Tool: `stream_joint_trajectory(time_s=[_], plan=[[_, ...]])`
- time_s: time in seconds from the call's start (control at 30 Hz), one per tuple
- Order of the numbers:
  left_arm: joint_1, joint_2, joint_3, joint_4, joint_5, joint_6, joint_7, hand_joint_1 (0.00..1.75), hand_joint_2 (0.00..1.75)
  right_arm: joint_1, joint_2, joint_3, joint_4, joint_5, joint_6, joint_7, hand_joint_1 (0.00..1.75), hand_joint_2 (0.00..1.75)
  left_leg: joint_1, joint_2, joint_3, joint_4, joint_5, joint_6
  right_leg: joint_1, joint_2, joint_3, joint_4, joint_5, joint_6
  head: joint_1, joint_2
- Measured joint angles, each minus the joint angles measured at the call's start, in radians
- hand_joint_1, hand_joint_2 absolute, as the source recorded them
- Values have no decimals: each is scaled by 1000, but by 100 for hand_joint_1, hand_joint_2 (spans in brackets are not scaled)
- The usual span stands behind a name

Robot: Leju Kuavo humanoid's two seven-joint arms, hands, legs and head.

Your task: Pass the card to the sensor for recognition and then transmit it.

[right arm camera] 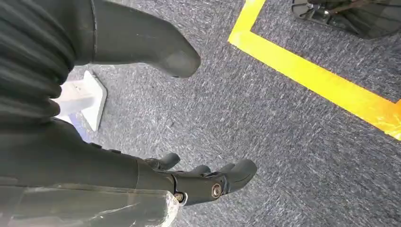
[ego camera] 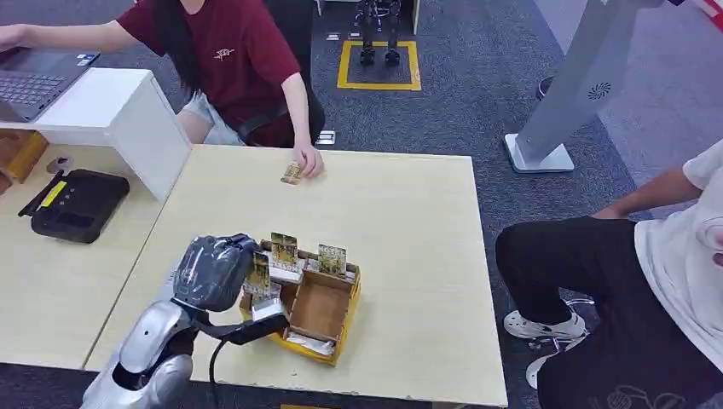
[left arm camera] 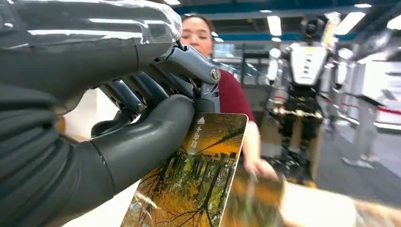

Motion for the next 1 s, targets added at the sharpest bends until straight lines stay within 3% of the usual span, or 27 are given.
stream_joint_trajectory(time_s=[0.2,0.5,0.67,1.0], plan=[[-166,-16,93,90,-24,25,92,175,175,-8,0,16,0,19,4,5,0,175,0,0,0,0,1,0,0,0,0,1,1,-1,0,0],[-362,-33,243,259,-126,163,212,175,175,-10,0,32,0,38,4,20,0,175,0,0,0,0,1,0,0,0,0,1,1,-1,0,0],[-446,-34,283,384,-165,194,220,175,175,-16,0,43,0,40,4,21,0,175,0,0,0,0,2,0,0,0,0,1,1,-1,0,0],[-453,-46,296,483,-178,208,217,175,175,-15,2,46,0,40,4,19,0,175,0,0,-1,0,1,0,0,0,-1,1,1,-1,0,0]])
